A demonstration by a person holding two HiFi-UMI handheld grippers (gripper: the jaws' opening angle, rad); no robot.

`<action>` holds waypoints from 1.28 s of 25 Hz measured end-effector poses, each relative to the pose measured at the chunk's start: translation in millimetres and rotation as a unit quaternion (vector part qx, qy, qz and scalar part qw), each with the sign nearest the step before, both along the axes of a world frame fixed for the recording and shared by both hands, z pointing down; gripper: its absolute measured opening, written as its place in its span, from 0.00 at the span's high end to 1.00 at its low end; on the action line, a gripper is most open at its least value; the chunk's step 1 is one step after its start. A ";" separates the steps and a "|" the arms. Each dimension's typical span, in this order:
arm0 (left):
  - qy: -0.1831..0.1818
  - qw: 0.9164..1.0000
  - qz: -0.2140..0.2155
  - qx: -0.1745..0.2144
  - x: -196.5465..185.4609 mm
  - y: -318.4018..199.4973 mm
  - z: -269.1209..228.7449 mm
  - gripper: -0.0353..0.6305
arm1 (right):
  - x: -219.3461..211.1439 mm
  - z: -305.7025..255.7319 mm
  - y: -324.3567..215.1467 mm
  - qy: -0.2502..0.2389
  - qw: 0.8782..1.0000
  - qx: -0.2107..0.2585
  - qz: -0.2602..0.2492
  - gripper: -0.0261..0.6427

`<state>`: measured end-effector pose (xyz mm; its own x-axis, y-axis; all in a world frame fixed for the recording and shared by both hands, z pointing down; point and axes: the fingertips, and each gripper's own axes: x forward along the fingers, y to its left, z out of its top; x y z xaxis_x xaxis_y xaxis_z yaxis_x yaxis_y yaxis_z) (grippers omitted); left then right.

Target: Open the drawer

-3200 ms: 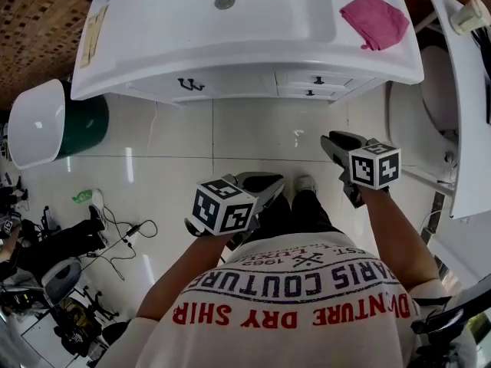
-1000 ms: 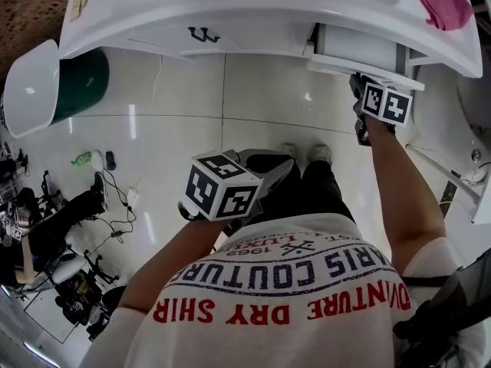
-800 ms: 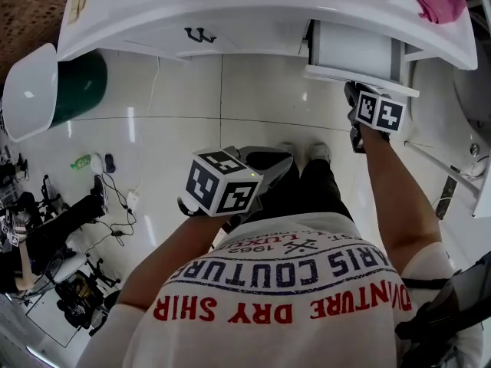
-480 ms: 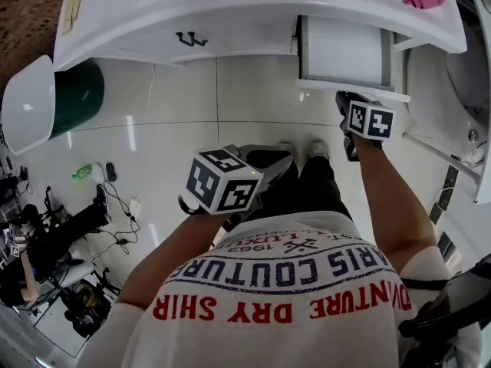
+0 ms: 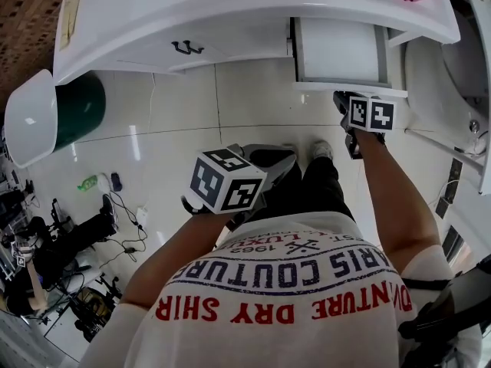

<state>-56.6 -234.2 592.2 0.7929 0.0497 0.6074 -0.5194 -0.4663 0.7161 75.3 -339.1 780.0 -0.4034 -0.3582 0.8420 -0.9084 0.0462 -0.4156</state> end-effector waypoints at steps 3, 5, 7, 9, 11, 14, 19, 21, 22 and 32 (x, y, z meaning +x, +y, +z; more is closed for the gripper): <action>-0.002 1.000 -0.001 0.001 -4.2 -5.9 3.3 0.97 | 5.0 -4.4 -5.2 -0.015 1.000 0.004 0.010 0.69; -0.002 1.000 -0.001 0.001 -6.2 -8.5 3.1 0.97 | 9.6 -12.0 -4.1 -0.026 0.999 0.006 0.022 0.67; 0.004 1.000 0.001 0.004 -7.1 -10.7 -0.6 0.97 | 11.4 -22.4 5.6 -0.033 0.999 0.002 0.020 0.67; 0.013 1.000 0.000 0.010 -8.1 -15.0 -7.7 0.97 | 4.9 -40.9 18.2 -0.066 0.998 -0.007 0.023 0.70; 0.024 1.000 0.001 0.019 -7.9 -20.5 -17.5 0.97 | -10.4 -76.2 26.1 -0.140 0.989 -0.011 0.045 0.71; 0.042 0.999 0.001 0.033 -7.9 -23.9 -35.0 0.97 | -36.0 -145.5 34.8 -0.202 0.979 0.011 0.031 0.80; 0.057 0.996 -0.009 0.068 -20.2 -22.0 -65.6 0.97 | -69.2 -231.9 68.6 -0.198 0.978 0.046 -0.050 0.95; 0.063 0.994 -0.021 0.082 -24.4 -15.6 -80.3 0.96 | -74.7 -248.2 90.4 -0.171 0.979 0.049 -0.098 0.95; 0.066 0.994 -0.026 0.089 -25.5 -10.2 -86.9 0.97 | -76.6 -255.3 101.2 -0.160 0.978 0.052 -0.123 0.95; 0.066 0.987 -0.034 0.140 3.0 120.4 -133.7 0.97 | -77.9 -305.9 240.7 -0.145 0.951 0.120 -0.245 0.95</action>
